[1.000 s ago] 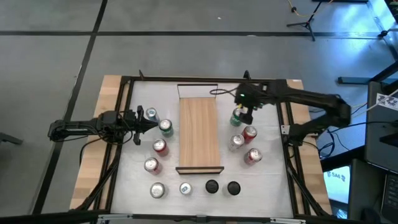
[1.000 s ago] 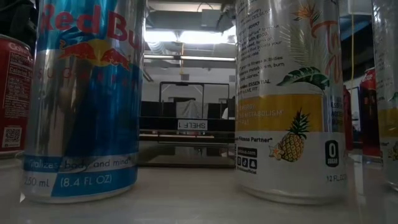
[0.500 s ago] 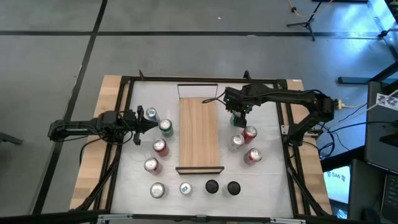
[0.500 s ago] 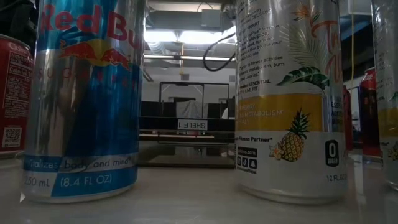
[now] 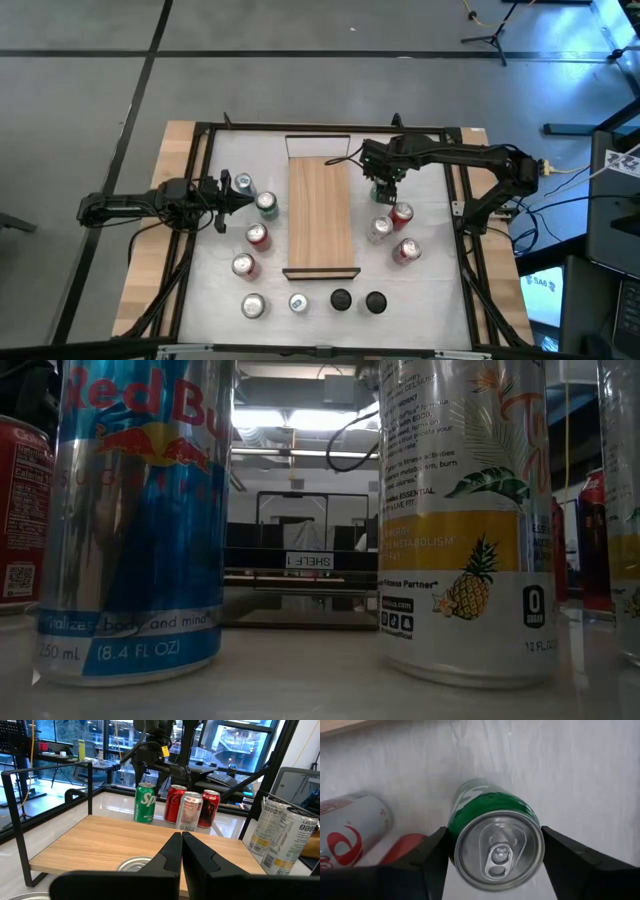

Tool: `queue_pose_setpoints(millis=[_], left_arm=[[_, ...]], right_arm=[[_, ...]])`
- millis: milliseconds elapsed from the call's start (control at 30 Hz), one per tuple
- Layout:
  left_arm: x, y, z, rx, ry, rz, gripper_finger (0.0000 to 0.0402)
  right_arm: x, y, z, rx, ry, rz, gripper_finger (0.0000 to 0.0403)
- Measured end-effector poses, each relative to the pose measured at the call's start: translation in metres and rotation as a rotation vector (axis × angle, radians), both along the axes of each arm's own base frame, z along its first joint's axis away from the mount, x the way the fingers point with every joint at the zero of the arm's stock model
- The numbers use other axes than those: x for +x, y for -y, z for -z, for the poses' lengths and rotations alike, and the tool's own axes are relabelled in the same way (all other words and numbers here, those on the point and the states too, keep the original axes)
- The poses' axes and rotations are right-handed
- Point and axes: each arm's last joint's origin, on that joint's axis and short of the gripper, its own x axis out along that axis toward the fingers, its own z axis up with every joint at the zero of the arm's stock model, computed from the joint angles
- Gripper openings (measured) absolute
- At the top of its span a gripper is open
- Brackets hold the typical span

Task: Place canned beverage on shelf
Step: Put the right green soda can on the shelf

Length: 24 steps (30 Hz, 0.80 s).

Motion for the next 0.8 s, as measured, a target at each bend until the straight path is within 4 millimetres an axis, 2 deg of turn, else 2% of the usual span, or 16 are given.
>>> queue_pose_setpoints(millis=[800], left_arm=[[0.0,0.0,0.0,0.0,0.0,0.0,0.0006]], right_arm=[[0.0041,0.0004,0.0017,0.006,0.032,-0.003,0.0309]])
